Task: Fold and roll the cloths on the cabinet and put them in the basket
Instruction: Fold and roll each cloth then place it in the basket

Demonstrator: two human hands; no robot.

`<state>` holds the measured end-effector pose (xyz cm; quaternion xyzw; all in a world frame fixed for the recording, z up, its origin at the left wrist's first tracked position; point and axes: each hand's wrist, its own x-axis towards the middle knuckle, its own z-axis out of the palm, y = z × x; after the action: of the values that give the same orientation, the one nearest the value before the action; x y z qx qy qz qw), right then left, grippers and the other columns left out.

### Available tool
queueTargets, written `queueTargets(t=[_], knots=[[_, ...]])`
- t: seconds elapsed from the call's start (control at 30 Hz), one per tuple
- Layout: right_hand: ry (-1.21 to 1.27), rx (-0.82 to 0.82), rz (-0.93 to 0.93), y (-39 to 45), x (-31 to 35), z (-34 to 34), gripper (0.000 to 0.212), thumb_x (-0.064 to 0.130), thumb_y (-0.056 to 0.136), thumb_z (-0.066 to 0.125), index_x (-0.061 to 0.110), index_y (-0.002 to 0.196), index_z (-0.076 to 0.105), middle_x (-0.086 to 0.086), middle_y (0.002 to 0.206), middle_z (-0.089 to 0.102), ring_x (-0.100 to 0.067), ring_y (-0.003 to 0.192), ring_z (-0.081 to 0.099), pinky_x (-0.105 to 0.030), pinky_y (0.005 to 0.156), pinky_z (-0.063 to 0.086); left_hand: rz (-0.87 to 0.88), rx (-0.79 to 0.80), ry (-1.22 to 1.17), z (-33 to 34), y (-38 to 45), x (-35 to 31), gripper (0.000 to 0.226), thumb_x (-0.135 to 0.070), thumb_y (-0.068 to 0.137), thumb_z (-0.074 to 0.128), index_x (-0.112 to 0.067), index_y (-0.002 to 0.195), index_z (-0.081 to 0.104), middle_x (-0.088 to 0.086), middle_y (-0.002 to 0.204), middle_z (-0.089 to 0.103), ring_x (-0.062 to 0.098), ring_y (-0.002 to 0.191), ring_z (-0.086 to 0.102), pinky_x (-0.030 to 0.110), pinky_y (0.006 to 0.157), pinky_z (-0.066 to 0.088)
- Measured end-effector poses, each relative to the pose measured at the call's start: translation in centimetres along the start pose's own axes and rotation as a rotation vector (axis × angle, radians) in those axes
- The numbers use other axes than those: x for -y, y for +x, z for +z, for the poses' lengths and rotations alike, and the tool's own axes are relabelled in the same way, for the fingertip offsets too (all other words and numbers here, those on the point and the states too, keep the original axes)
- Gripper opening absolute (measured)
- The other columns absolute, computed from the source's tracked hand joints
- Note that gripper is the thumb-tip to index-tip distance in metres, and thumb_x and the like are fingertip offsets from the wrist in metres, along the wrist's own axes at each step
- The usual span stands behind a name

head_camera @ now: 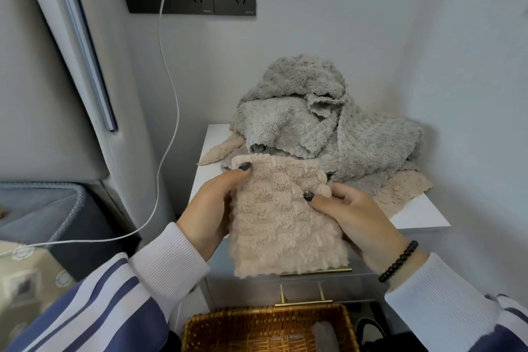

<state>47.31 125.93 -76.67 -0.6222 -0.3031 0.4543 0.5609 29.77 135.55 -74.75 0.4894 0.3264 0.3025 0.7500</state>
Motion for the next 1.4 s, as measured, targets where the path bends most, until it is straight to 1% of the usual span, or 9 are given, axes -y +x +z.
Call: queueTargets(t=[0.13,0.27,0.4,0.63,0.77,1.07,1.23,1.3,1.4], knots=[[-0.403,-0.015,-0.112,-0.7,0.4,-1.8,0.041,0.040,0.072,0.078,0.021,0.106,0.067,0.004,0.094,0.073,-0.021,0.086,0.069,-0.039,0.083,0.056,0.017,0.015,0.291,-0.9,0.6,-0.1,0.027,-0.020,0.082,0.070,-0.016,0.109,0.065,0.001,0.071,0.068,0.011,0.054,0.061,0.023,0.047,0.049],[-0.567,0.046,-0.209,-1.2,0.6,-2.5,0.025,0.034,0.073,0.078,0.029,0.093,0.064,0.007,0.085,0.063,-0.013,0.076,0.058,-0.022,0.072,0.048,-0.110,0.235,0.522,-1.3,0.9,0.2,0.064,-0.042,0.049,0.083,-0.019,0.107,0.069,0.013,0.094,0.073,0.022,0.080,0.070,0.034,0.073,0.056],[-0.643,0.109,-0.186,-1.4,0.4,-2.8,0.035,0.035,0.072,0.079,0.034,0.102,0.062,0.010,0.096,0.061,0.004,0.085,0.056,-0.017,0.079,0.043,-0.193,0.380,0.631,-0.6,0.7,1.3,0.059,-0.046,0.055,0.082,-0.006,0.098,0.073,0.028,0.105,0.067,0.042,0.094,0.063,0.056,0.090,0.047],[-0.017,0.035,-0.060,-1.1,1.4,-4.6,0.017,0.028,0.062,0.079,0.017,0.074,0.074,-0.008,0.076,0.070,-0.020,0.074,0.064,-0.027,0.066,0.052,-0.044,0.290,0.159,-0.2,1.1,1.7,0.019,-0.013,0.070,0.068,-0.011,0.087,0.077,0.014,0.093,0.073,0.021,0.078,0.072,0.027,0.064,0.058],[0.359,0.258,0.091,-1.4,0.4,-4.0,0.064,0.034,0.038,0.096,0.011,0.095,0.076,-0.015,0.104,0.070,-0.027,0.089,0.069,-0.041,0.076,0.059,0.010,0.194,-0.032,0.4,1.0,1.6,0.030,-0.012,0.075,0.064,-0.005,0.104,0.069,0.017,0.104,0.071,0.023,0.086,0.072,0.029,0.069,0.059],[0.061,0.163,0.074,-2.0,1.2,-3.8,0.038,0.018,0.073,0.069,0.003,0.107,0.065,-0.010,0.103,0.073,-0.024,0.097,0.070,-0.033,0.082,0.057,0.008,0.181,0.263,-0.3,0.9,1.2,0.032,-0.026,0.071,0.072,-0.013,0.101,0.069,0.012,0.089,0.073,0.019,0.070,0.068,0.026,0.053,0.054],[0.081,0.190,0.106,-2.1,1.3,-4.2,0.036,0.014,0.077,0.068,-0.001,0.108,0.063,-0.015,0.104,0.072,-0.026,0.094,0.070,-0.030,0.078,0.058,-0.064,0.201,0.243,-1.2,0.9,1.6,0.032,-0.029,0.074,0.069,-0.023,0.106,0.072,0.026,0.111,0.066,0.047,0.094,0.056,0.035,0.067,0.054],[0.105,0.210,0.127,-2.0,1.3,-4.4,0.038,0.015,0.075,0.078,-0.001,0.107,0.065,-0.019,0.107,0.070,-0.034,0.101,0.066,-0.041,0.086,0.055,-0.069,0.230,0.183,-1.5,1.0,1.7,0.034,-0.025,0.075,0.066,-0.023,0.109,0.071,0.031,0.118,0.059,0.059,0.108,0.049,0.046,0.084,0.050],[0.189,0.277,0.101,-1.9,1.1,-4.5,0.063,0.023,0.047,0.093,0.004,0.103,0.072,-0.023,0.116,0.065,-0.040,0.109,0.062,-0.052,0.094,0.049,-0.081,0.276,0.128,-1.6,0.7,1.6,0.035,-0.019,0.077,0.061,-0.025,0.111,0.070,0.030,0.121,0.059,0.054,0.109,0.051,0.044,0.078,0.054]])
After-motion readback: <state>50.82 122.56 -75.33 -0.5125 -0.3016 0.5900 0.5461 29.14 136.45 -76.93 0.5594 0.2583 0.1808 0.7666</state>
